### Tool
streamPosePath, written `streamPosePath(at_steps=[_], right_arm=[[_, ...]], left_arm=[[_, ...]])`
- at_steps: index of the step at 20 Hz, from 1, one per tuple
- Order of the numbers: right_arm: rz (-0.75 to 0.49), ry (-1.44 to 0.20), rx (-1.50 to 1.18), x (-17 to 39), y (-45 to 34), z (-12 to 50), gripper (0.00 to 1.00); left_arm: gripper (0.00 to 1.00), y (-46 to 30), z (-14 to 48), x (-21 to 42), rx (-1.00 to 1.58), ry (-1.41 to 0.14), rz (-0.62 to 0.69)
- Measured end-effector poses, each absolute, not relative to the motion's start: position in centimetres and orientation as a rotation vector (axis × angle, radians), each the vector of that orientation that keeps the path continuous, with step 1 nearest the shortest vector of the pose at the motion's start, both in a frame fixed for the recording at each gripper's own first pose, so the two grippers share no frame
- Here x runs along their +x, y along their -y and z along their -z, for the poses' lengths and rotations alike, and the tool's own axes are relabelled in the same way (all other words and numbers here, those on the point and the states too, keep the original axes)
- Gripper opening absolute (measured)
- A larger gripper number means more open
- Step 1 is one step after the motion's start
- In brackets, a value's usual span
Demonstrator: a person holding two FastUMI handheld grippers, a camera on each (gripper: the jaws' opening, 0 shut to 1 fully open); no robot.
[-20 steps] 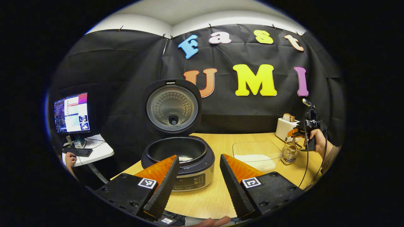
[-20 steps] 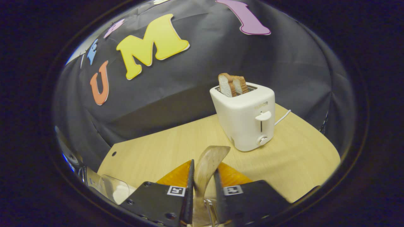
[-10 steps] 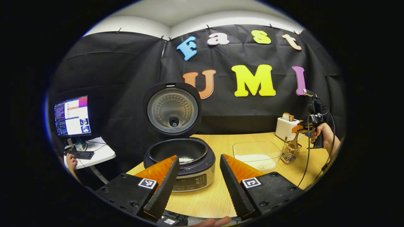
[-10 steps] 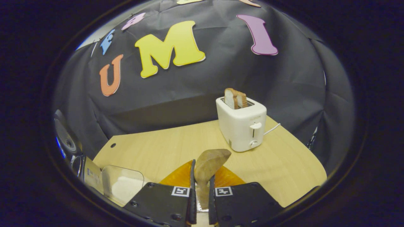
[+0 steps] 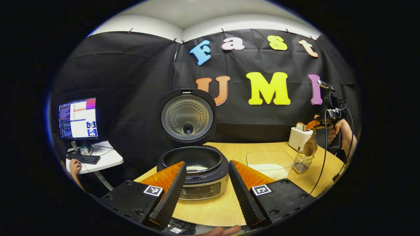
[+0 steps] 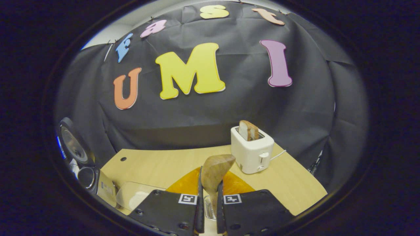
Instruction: Close the left gripper, press the button to open the rice cooker; take a wooden spoon from the chopstick holder with the right hand, scoop a spoonful of rice and pour it into the rice cooker, then put the wooden spoon back into the chopstick holder.
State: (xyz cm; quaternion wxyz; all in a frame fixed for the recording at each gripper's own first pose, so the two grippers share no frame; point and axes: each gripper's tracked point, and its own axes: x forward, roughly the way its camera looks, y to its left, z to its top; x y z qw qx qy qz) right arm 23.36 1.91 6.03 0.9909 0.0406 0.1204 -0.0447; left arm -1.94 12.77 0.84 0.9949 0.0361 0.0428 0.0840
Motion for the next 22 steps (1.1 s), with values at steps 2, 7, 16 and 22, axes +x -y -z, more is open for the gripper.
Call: streamPosePath(at_steps=[2,7,16,22], right_arm=[[0.056,-0.206,0.094,22.8,-4.4,-7.6,0.14],[-0.057,-0.173,0.056,22.2,-12.4,-9.1,0.14],[-0.096,-0.25,-0.141,24.2,-19.8,0.6,0.14],[-0.043,-0.259,-0.286,25.3,-19.3,4.6,0.14]], left_arm=[[0.83,-13.2,-0.7,-1.9,0.062,-0.091,-0.169],[0.83,-13.8,-0.8,-2.0,0.058,-0.092,-0.18],[0.83,-13.8,-0.4,-1.7,0.107,-0.101,-0.188],[0.83,-15.2,-1.2,-2.1,0.062,-0.07,-0.209]])
